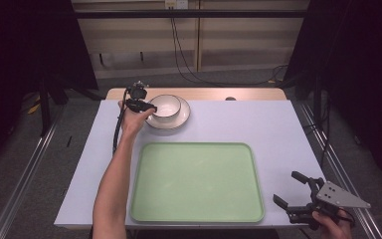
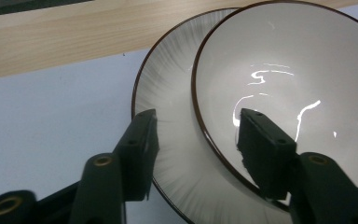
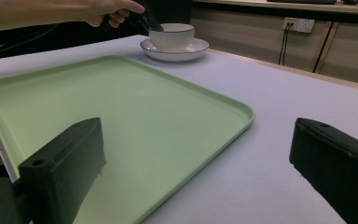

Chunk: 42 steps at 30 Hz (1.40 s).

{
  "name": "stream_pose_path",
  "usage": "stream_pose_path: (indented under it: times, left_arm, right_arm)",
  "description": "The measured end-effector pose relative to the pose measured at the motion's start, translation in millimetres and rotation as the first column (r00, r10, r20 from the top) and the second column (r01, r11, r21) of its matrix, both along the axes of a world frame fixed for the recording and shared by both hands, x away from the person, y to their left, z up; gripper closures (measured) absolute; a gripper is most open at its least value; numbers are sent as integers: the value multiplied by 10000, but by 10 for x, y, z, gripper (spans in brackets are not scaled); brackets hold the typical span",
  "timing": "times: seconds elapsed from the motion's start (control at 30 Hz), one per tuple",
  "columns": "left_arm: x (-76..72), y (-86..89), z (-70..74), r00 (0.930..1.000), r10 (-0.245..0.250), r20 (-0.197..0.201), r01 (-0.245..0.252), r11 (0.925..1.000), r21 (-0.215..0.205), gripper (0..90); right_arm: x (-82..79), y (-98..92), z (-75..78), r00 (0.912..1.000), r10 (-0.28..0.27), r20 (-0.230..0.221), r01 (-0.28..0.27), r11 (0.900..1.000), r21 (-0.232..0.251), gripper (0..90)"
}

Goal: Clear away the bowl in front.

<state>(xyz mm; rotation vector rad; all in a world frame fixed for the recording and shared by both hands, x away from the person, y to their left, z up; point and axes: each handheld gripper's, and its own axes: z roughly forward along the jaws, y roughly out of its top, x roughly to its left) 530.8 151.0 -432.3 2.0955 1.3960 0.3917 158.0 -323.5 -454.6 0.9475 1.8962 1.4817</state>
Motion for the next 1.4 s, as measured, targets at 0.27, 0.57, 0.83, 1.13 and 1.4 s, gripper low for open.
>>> stream_pose_path:
  times: [0.27, 0.57, 0.83, 1.13, 1.4]
  left_arm:
    - [76, -59, -105, 9975, 331, -623, -338, 9994, -102, 567]
    - [146, -114, -172, 9952, 351, -910, -379, 9989, -285, 682]
    - [181, -81, -161, 9927, 352, -1151, -435, 9966, -699, 738]
    - [194, -55, -179, 9902, 636, -1244, -833, 9835, -1603, 793]
    - [182, -61, -158, 9896, 627, -1296, -846, 9816, -1714, 824]
  right_arm:
    - [-8, 2, 2, 10000, -18, -41, 18, 10000, 15, 29]
    - [-2, -11, 1, 10000, 73, -43, -73, 10000, -18, 27]
    - [-10, -11, 3, 10000, 74, -58, -74, 10000, 24, 27]
    - [-14, -10, -2, 10000, 18, -60, -18, 10000, 29, 27]
    - [-14, -14, -3, 10000, 21, -51, -21, 10000, 6, 27]
